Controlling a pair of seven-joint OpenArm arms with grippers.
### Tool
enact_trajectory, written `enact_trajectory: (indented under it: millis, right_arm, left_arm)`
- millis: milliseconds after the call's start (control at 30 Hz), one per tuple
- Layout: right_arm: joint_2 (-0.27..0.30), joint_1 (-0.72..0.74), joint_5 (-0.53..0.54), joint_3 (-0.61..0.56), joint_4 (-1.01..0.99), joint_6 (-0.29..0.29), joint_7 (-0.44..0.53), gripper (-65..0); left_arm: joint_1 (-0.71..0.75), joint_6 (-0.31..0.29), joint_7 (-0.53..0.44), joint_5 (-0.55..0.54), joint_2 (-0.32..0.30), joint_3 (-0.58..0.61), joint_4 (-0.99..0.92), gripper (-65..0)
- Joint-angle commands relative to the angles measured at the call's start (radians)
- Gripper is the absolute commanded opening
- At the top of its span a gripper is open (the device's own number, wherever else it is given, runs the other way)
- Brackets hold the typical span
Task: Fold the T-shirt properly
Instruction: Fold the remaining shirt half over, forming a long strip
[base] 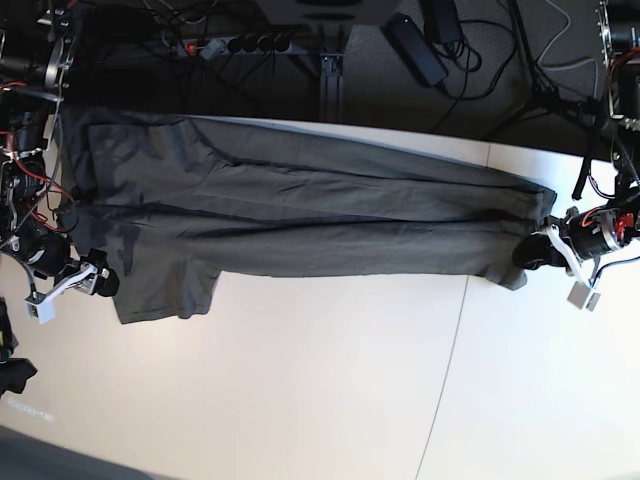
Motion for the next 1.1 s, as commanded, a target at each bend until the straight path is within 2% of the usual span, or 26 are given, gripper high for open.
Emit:
enact_trajectory:
  millis: [0,167,333,467,500,533,600,633,733,833,933,1067]
  right_arm:
    - [0.022,0.028,0.011,0.008,-0.005,0.071,0.019,-23.5]
    - [-0.008,0.027,0.010,-0.033,-0.016,0.072,0.011,-23.5]
    - [-0.069,0.026,0.010,-0.125,-0.016,0.072,0.010,-23.5]
    - [-0.105,0.027,0.010,-0.146,-0.016,0.072,0.011,-23.8]
    - [-0.109,0.027,0.010,-0.146,-0.016,0.072,0.011,-26.6]
    - [-0.112,0.027,0.010,-0.146,-0.016,0.071,0.012,-33.4]
    - [-0.111,0.027,0.010,-0.146,-0.016,0.072,0.011,-56.7]
    - [-0.111,0.027,0.010,-0.145,-0.014,0.072,0.011,-65.0]
    - [-0.101,0.026,0.014,-0.141,0.005,0.072,-0.002,-65.0]
    - [-0.087,0.010,0.053,-0.116,0.077,0.072,-0.075,-65.0]
    - [-0.051,-0.067,0.124,-0.088,0.230,0.072,-0.087,-65.0]
    - [-0.010,-0.224,0.138,-0.047,0.497,0.072,-0.112,-65.0]
  left_arm:
    - [-0.017,-0.016,-0.011,-0.015,-0.020,-0.008,0.015,-65.0]
    - [-0.017,-0.016,-0.023,-0.019,-0.019,-0.008,0.015,-65.0]
    - [-0.017,-0.016,-0.034,-0.015,-0.019,-0.008,0.015,-65.0]
    - [-0.017,-0.016,-0.034,-0.014,-0.019,-0.008,0.015,-65.0]
    - [-0.017,-0.016,-0.034,-0.015,-0.019,-0.008,0.015,-65.0]
    - [-0.017,-0.016,-0.034,-0.015,-0.019,-0.008,0.015,-65.0]
    - [-0.017,-0.016,-0.034,-0.016,-0.019,-0.008,0.015,-65.0]
    - [-0.017,-0.016,-0.034,-0.018,-0.019,-0.008,0.015,-65.0]
    - [-0.017,-0.016,-0.032,-0.031,-0.019,-0.008,0.025,-65.0]
    - [-0.016,-0.016,-0.011,-0.039,-0.020,-0.008,0.066,-65.0]
    - [-0.011,-0.016,0.005,-0.046,-0.025,-0.008,0.114,-65.0]
    - [0.000,-0.016,0.006,-0.049,-0.028,-0.008,0.134,-65.0]
